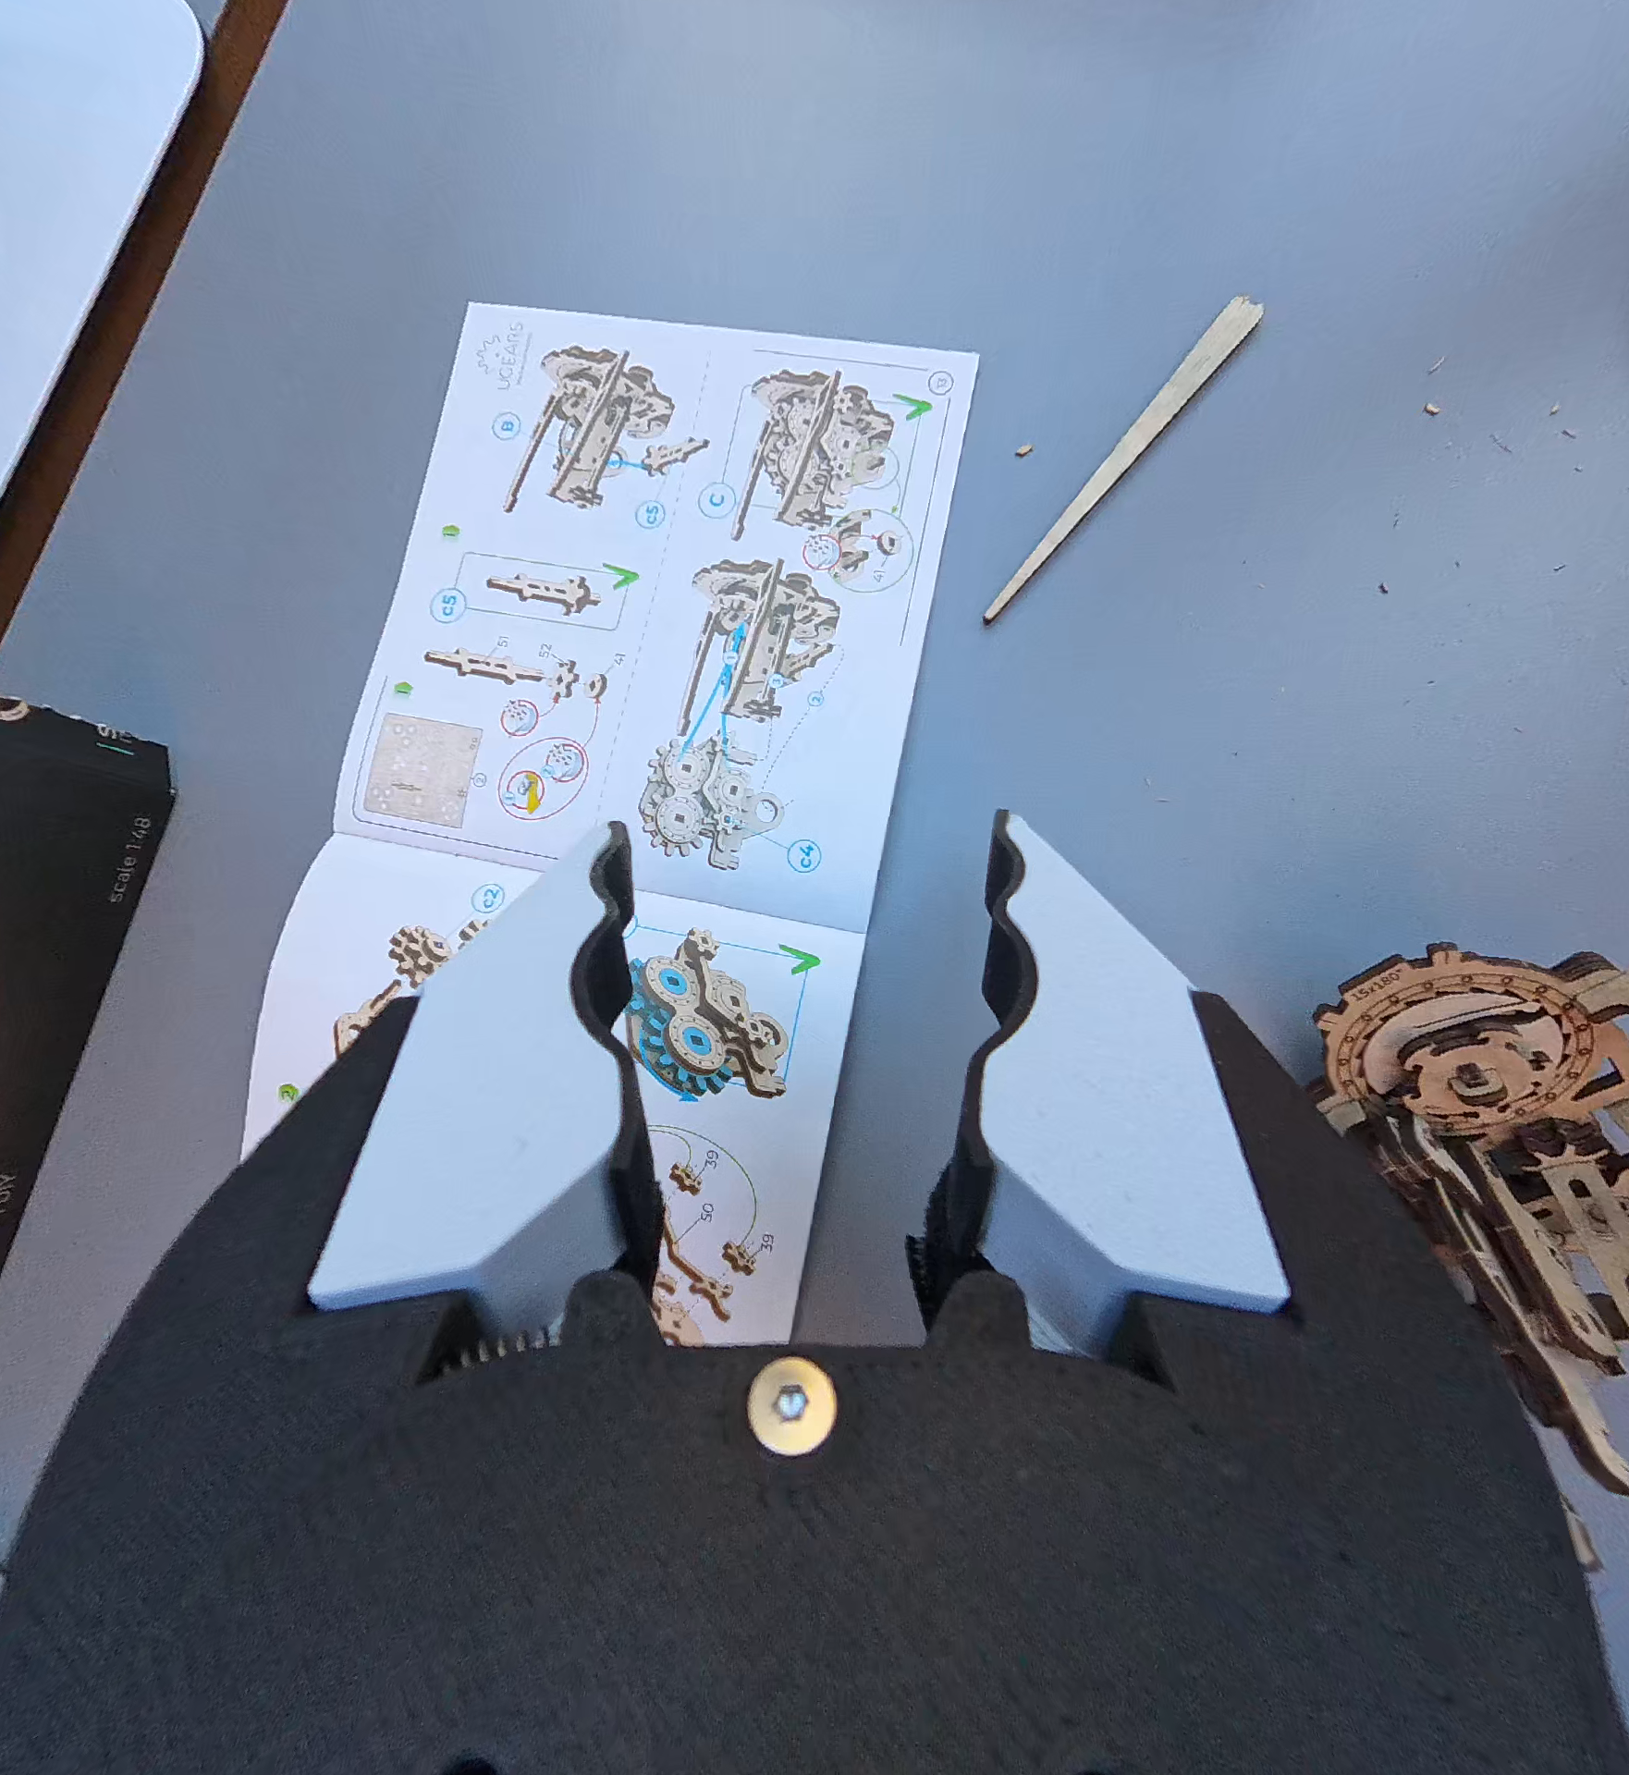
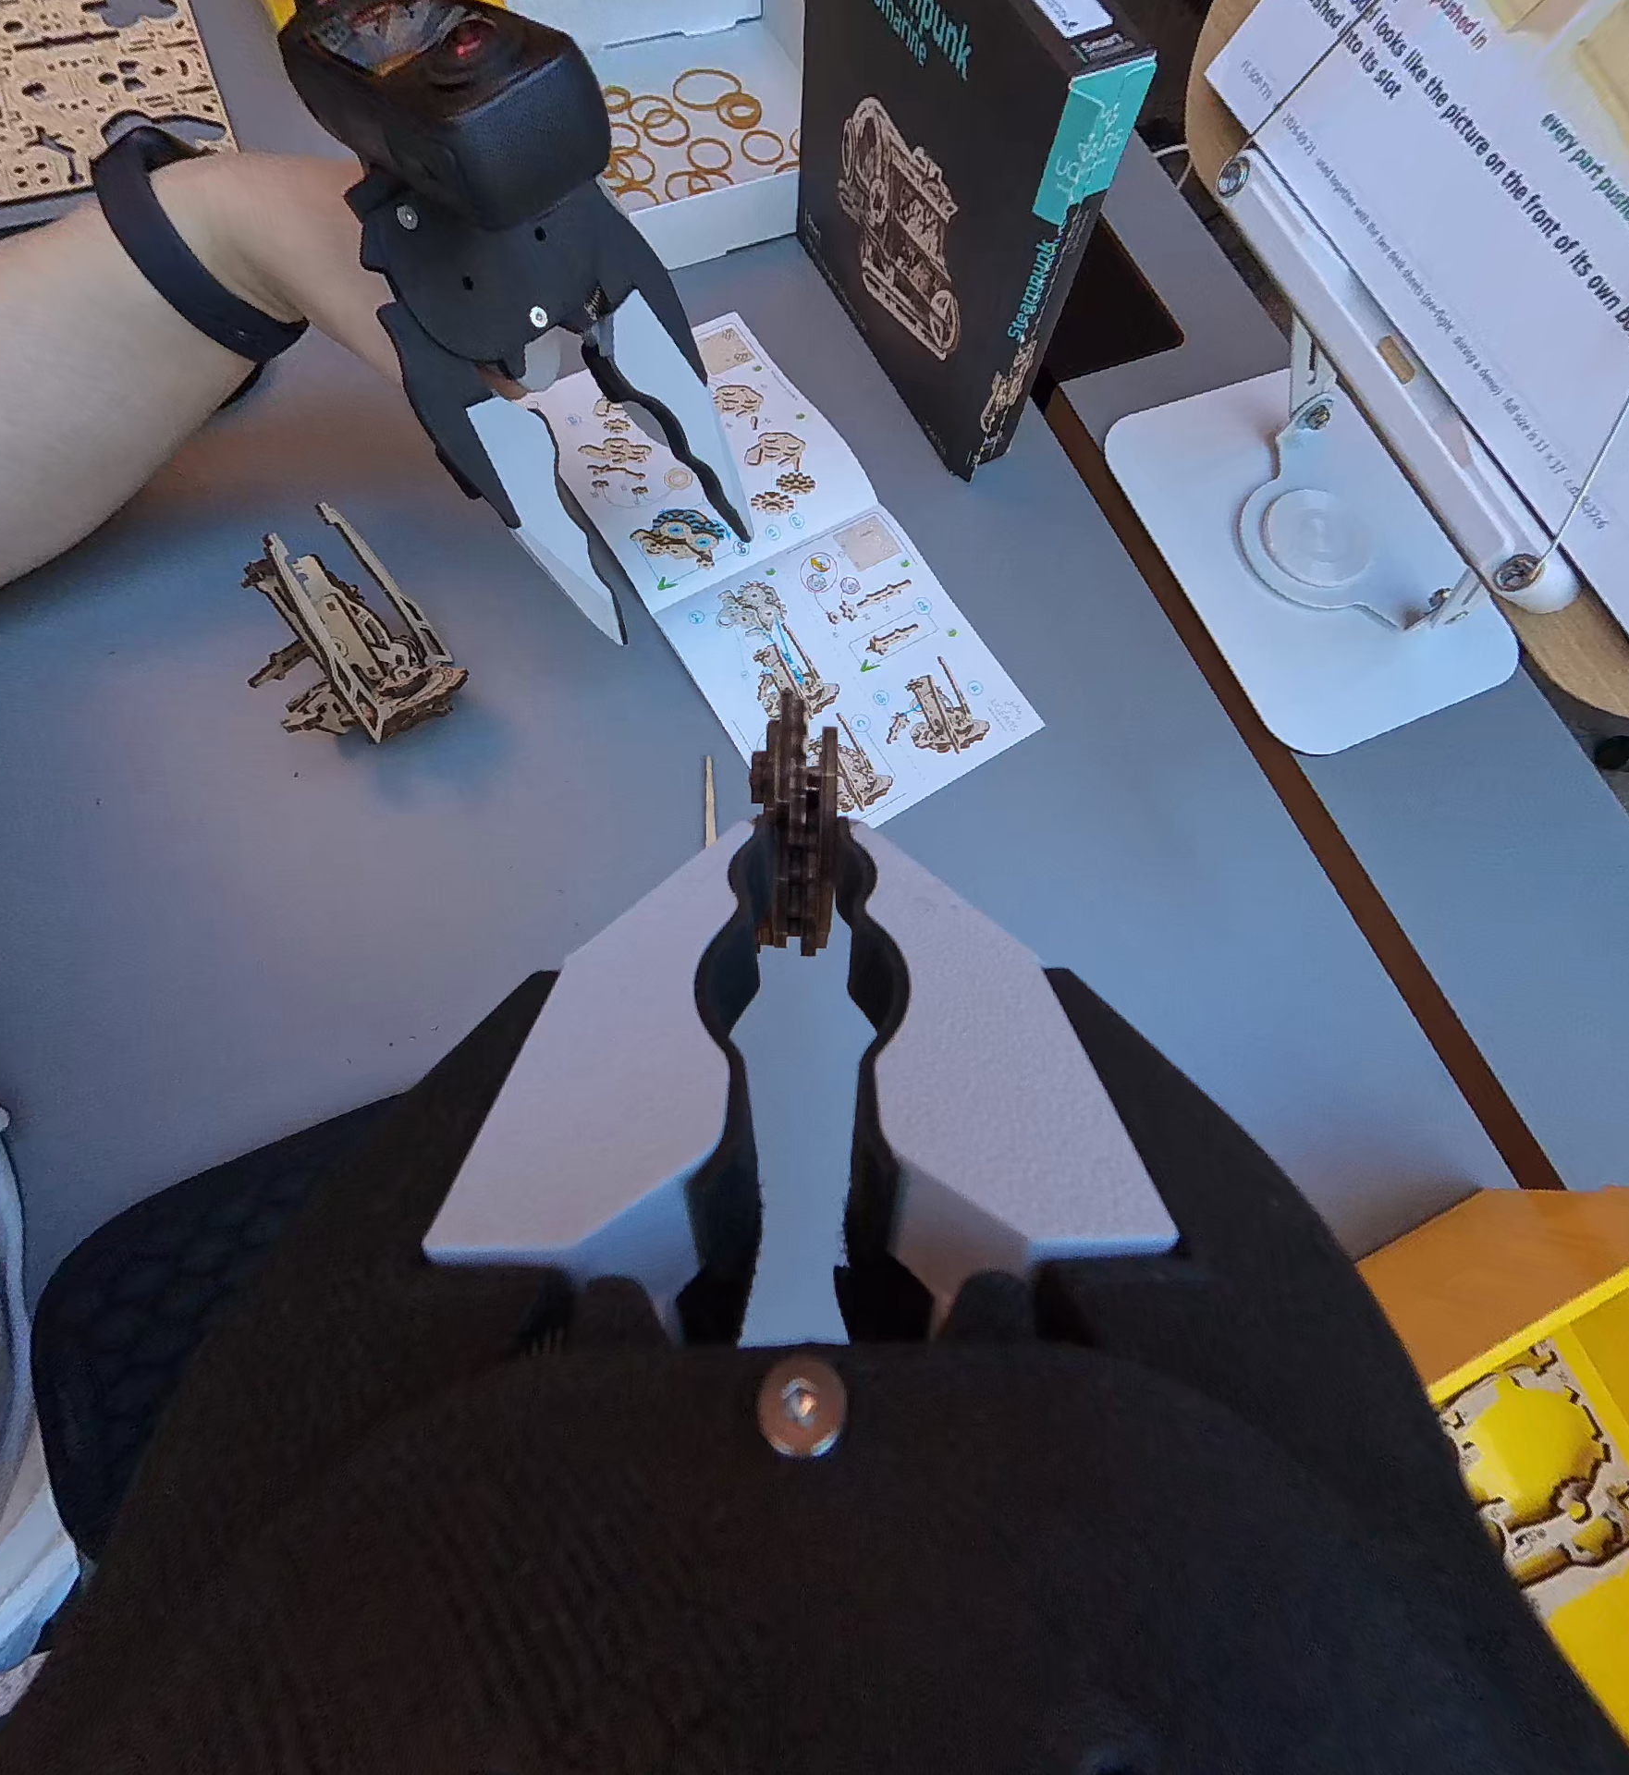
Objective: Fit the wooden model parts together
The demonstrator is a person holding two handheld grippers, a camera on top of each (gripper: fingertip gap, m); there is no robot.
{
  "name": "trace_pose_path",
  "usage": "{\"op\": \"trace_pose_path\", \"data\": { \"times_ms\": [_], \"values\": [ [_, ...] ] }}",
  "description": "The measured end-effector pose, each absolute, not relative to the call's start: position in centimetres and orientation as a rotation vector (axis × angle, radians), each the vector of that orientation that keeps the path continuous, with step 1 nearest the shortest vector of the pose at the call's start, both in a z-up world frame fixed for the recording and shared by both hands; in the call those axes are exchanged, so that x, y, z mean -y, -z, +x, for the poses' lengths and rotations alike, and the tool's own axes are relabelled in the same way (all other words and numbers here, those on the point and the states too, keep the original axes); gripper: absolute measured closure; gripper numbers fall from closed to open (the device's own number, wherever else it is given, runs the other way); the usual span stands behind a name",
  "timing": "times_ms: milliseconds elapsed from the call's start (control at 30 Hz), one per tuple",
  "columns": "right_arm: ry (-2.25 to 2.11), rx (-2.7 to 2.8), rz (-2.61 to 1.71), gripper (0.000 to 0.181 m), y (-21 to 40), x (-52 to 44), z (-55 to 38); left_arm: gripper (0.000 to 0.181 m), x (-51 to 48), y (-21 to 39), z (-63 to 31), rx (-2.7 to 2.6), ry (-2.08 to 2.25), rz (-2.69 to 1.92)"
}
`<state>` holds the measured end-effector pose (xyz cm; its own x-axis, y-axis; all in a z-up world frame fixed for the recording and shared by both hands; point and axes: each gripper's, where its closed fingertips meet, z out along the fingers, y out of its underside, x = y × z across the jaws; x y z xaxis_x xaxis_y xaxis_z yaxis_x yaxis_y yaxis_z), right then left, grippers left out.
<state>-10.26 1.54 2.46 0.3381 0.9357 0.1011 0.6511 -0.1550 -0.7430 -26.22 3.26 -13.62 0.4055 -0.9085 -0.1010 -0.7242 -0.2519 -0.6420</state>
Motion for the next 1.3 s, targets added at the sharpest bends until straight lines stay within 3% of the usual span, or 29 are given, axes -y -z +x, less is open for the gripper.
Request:
{"op": "trace_pose_path", "data": {
  "times_ms": [467,1033,1300],
  "values": [
    [-0.711,1.5,-1.974,0.171,1.9,-1.9,-12.2,0.118,-4.4,15.8,-25.8,-1.293,0.429,-2.142],
    [-0.91,1.655,-1.8,0.171,0.6,-0.2,-17.0,0.127,-4.2,16.4,-25.3,-1.344,0.453,-2.066],
    [-0.843,1.858,-1.835,0.17,5.1,-2.5,-18.7,0.133,-4.0,16.3,-25.0,-1.372,0.478,-2.023]
  ]
}}
